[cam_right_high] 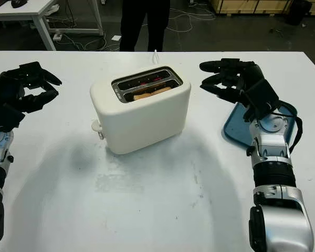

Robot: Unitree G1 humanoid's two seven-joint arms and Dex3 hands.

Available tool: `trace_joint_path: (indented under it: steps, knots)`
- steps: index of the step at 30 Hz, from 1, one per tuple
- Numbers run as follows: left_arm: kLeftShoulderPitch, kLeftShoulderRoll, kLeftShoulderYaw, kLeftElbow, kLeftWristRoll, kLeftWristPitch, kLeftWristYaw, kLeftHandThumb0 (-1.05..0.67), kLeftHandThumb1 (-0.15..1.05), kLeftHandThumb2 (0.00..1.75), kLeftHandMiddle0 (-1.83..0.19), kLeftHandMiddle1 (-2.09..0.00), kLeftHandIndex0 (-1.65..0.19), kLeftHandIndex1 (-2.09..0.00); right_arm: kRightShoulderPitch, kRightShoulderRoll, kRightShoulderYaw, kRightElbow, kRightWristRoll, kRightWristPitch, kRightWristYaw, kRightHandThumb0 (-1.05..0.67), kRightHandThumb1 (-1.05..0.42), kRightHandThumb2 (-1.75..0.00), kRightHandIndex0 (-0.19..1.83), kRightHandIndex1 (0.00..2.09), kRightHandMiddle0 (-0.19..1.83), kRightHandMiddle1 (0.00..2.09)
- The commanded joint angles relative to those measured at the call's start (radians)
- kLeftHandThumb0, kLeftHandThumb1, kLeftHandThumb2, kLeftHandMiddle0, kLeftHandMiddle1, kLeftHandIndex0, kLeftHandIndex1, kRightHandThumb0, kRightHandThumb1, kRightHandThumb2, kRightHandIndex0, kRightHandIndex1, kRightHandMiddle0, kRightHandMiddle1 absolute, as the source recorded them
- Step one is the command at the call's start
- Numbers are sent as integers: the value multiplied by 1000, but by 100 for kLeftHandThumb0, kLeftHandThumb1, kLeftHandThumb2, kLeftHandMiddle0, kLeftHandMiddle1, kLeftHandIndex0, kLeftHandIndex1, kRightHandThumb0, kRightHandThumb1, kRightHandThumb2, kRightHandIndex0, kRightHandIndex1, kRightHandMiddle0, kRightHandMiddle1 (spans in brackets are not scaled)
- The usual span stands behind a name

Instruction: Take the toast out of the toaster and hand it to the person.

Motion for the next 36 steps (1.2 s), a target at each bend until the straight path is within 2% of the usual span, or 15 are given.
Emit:
trace_joint_path:
  steps: [1,36]
  knots:
    - [-1,-6,1,4,-6,-7,4,-105,92,27,-84,-120,-78,-106,-6,3,-1,-7,4,-16,-6,-66,-65,0,73,86,103,10]
    - [-6,-7,-3,6,-3,-11,2,-105,92,26,-85,-119,-78,-104,-10,3,1,-11,4,-9,-5,-63,-65,0,73,86,102,12]
